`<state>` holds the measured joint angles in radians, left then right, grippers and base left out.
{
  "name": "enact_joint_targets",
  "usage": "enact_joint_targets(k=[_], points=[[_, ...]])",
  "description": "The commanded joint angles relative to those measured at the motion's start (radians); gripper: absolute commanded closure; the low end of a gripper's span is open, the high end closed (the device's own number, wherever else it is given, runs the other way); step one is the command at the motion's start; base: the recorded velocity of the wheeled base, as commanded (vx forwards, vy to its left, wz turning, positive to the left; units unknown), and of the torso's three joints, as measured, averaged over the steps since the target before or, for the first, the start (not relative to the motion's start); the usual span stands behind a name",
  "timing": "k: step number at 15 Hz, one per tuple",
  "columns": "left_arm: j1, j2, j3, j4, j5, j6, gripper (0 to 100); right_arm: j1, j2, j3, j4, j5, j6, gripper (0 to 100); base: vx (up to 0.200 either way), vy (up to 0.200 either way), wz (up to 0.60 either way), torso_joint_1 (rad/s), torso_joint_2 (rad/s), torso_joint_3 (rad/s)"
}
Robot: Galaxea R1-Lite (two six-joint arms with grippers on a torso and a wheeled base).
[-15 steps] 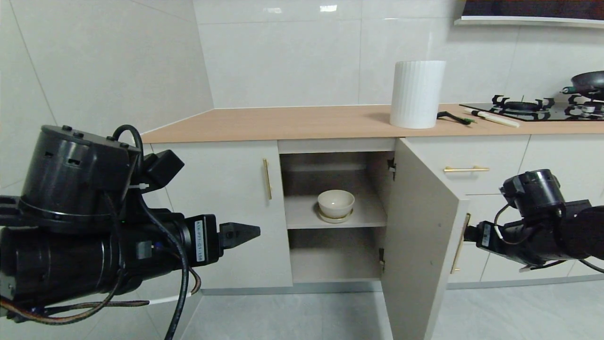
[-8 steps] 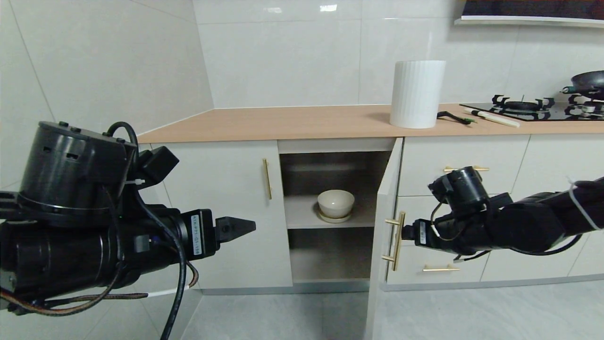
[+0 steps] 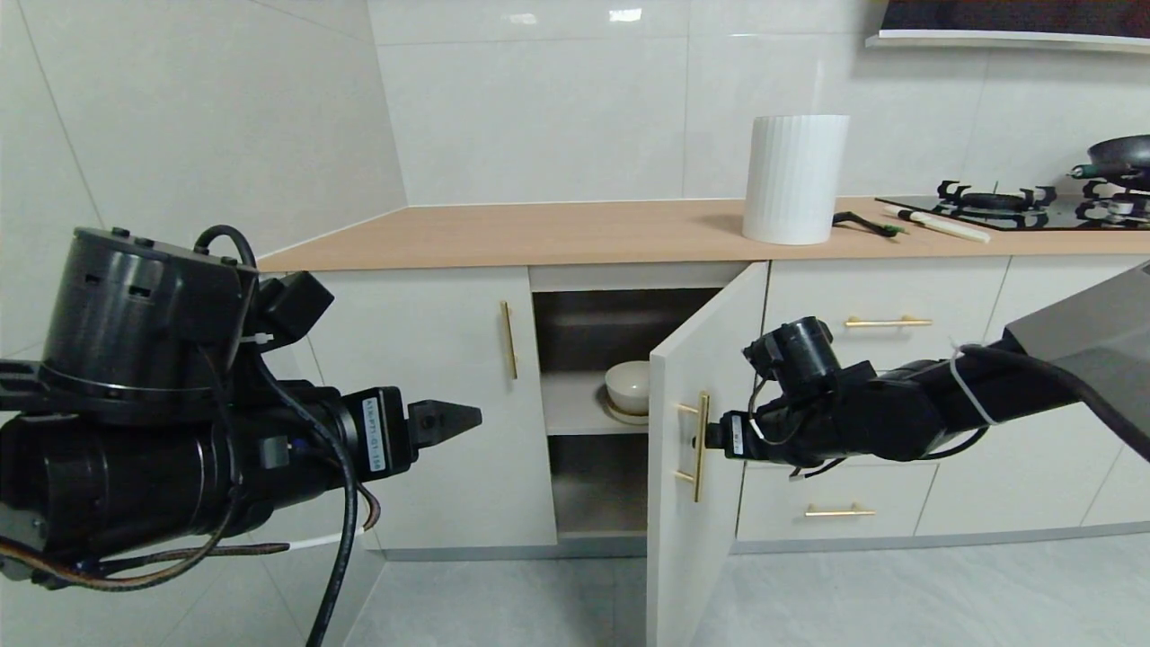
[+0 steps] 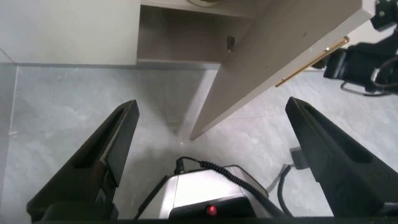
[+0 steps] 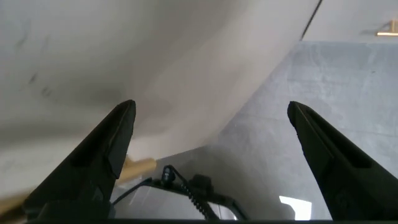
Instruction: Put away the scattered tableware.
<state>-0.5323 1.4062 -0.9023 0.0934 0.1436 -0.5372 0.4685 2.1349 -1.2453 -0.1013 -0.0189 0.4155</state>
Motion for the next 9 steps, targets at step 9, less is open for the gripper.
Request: enact_joint_targets(k=[9], points=[[0.000, 0.033, 0.005, 0.000, -0.001, 0.000, 0, 0.010, 0.119, -0.082, -0.017, 0.016, 0.016, 0, 0.000, 0.000, 0.00, 0.000, 0.00, 0.000]])
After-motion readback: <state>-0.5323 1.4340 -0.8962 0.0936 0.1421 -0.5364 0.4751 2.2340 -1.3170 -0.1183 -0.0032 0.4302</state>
